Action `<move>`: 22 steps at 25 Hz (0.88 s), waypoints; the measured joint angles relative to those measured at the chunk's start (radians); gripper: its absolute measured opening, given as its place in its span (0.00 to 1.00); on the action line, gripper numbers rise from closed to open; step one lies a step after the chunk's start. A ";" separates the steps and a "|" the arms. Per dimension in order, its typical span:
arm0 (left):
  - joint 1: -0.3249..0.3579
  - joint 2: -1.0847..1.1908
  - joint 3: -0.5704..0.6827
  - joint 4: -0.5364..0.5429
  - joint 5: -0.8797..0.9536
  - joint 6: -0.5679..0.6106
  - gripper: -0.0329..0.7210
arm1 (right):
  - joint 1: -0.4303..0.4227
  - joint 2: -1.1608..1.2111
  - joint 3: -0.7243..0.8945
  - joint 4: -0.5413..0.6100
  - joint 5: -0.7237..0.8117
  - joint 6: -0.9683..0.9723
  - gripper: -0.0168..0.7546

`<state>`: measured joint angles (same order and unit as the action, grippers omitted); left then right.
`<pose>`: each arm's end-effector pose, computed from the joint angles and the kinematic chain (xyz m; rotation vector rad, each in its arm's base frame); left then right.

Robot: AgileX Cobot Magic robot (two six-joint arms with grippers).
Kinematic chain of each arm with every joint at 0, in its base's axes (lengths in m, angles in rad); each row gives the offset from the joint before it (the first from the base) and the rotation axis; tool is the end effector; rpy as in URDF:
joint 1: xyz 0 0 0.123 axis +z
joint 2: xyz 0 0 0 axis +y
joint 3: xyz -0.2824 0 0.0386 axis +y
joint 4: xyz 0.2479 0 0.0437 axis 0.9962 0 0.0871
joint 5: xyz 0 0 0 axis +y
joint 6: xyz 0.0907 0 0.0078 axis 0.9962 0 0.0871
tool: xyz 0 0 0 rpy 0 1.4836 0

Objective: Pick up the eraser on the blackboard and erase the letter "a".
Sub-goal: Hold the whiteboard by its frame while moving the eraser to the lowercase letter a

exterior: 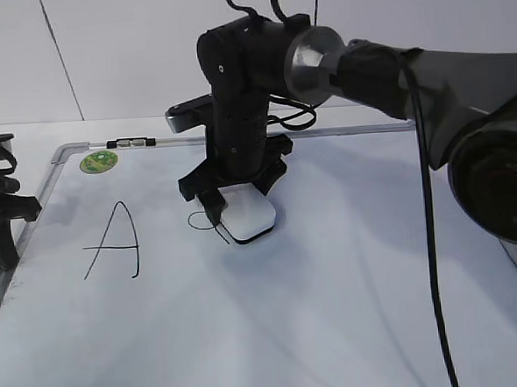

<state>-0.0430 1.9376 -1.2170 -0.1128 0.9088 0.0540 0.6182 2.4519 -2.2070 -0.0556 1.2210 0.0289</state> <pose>0.3545 -0.0234 0.1514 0.0449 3.1091 -0.1397 0.4190 0.2922 0.1659 -0.8742 2.8095 0.0147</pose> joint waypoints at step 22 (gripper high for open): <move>0.000 0.000 0.000 0.000 -0.002 0.000 0.07 | 0.000 -0.012 0.002 -0.020 0.002 -0.029 0.85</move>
<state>-0.0430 1.9376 -1.2170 -0.1128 0.9070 0.0540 0.6182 2.4401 -2.2052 -0.0759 1.2228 0.0000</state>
